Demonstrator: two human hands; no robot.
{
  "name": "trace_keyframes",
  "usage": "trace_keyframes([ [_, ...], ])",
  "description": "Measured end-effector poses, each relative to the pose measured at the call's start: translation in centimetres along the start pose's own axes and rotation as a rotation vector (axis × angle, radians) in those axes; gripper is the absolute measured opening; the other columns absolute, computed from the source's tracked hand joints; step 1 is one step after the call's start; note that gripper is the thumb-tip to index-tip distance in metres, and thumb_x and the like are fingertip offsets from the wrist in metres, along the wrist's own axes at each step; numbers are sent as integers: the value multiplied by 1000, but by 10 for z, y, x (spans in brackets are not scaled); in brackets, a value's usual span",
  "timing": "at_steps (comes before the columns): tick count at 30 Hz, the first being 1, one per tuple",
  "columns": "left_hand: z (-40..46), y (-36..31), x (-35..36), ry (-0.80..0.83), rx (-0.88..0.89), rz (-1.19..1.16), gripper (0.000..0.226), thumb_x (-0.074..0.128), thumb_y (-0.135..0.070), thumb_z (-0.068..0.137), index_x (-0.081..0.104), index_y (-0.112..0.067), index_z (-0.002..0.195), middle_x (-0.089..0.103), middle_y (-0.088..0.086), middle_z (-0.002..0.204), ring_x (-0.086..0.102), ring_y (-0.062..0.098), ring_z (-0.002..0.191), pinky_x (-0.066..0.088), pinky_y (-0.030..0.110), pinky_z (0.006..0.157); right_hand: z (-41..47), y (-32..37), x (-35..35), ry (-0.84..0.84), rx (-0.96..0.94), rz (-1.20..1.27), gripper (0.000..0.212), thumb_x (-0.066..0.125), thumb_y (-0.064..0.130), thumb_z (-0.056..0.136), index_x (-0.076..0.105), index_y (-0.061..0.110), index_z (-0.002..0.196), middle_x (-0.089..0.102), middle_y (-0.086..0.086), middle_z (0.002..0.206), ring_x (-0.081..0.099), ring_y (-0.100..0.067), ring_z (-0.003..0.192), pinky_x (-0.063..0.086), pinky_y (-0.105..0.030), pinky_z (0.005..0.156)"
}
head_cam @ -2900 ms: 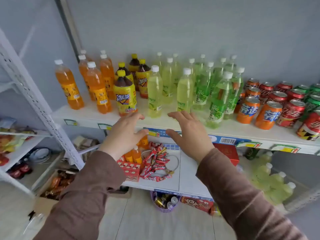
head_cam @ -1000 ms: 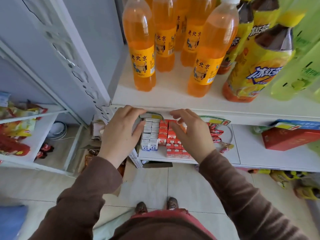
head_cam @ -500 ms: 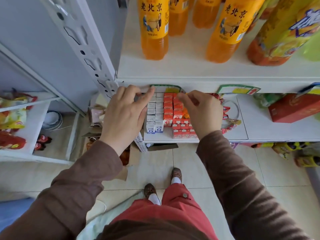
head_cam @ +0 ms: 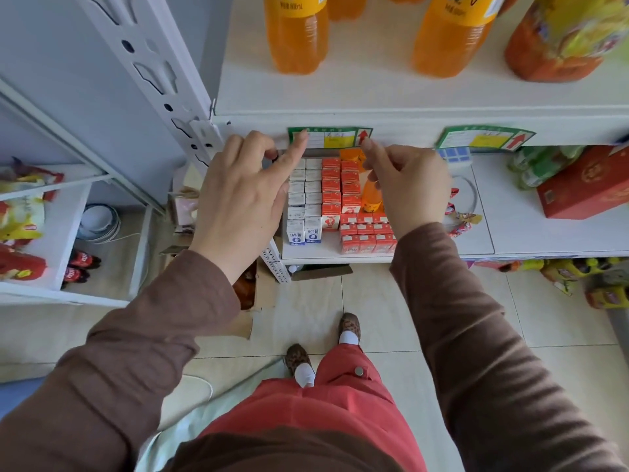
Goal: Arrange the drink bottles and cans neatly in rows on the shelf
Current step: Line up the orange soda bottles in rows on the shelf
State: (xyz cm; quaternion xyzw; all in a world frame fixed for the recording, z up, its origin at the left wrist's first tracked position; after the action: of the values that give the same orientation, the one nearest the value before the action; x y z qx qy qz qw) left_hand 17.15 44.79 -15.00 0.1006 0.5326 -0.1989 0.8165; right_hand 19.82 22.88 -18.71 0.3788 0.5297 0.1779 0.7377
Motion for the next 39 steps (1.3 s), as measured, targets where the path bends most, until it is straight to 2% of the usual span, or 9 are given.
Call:
trace_keyframes([
  [6, -1, 3, 0, -4, -11, 9, 60, 61, -13, 93, 45, -21, 150, 55, 13, 111, 46, 32, 97, 42, 43, 81, 0, 2, -1, 0, -34, 21, 50, 53, 68, 91, 78, 27, 77, 71, -1, 62, 69, -22, 59, 59, -42, 62],
  [13, 0, 4, -1, -2, -11, 8, 59, 62, -13, 93, 46, -22, 150, 54, 13, 109, 45, 30, 98, 42, 42, 80, -2, 5, -2, 15, -37, -1, 47, 53, 66, 94, 81, 29, 85, 71, 3, 63, 69, -18, 60, 60, -40, 62],
  [19, 0, 2, -3, 28, -20, -34, 60, 63, -16, 93, 46, -20, 150, 53, 13, 109, 46, 31, 98, 43, 43, 81, -3, 7, -4, 24, -28, -20, 48, 51, 68, 93, 80, 30, 85, 72, 3, 65, 69, -19, 62, 60, -40, 63],
  [26, 6, -1, -18, 47, -89, -200, 47, 59, -24, 95, 54, -16, 141, 57, 6, 120, 50, 27, 113, 44, 41, 96, -7, 20, -24, 5, -93, -73, 40, 61, 61, 90, 67, 26, 73, 61, 12, 60, 60, -15, 63, 48, -32, 58],
  [31, 20, 1, -36, 64, -117, -261, 37, 61, -25, 94, 62, -15, 130, 61, 2, 121, 52, 24, 115, 42, 37, 98, -13, 39, -49, 57, -256, -85, 33, 63, 53, 87, 72, 24, 98, 71, 8, 89, 67, -17, 83, 57, -40, 74],
  [35, 31, 1, -53, 50, -100, -269, 35, 60, -28, 94, 64, -16, 127, 61, 0, 121, 53, 21, 114, 39, 33, 95, -14, 49, -73, 71, -350, -204, 30, 72, 33, 90, 69, 18, 116, 68, -1, 109, 60, -25, 104, 45, -34, 79],
  [39, 46, 2, -73, 12, -99, -273, 37, 64, -27, 94, 62, -14, 128, 62, 3, 125, 54, 23, 118, 41, 35, 98, -10, 64, -100, 31, -391, -260, 39, 75, 28, 89, 66, 14, 124, 66, -7, 119, 57, -31, 111, 44, -37, 85],
])
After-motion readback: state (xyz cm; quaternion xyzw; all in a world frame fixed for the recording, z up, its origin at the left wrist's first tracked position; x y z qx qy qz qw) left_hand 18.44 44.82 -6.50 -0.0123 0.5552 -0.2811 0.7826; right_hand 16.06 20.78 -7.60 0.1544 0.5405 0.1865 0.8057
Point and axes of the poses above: each hand's wrist, its own z-axis towards the middle knuckle, its own x-axis out of the palm, y = z × x, the point moved 6 cm from there along z, towards the middle knuckle
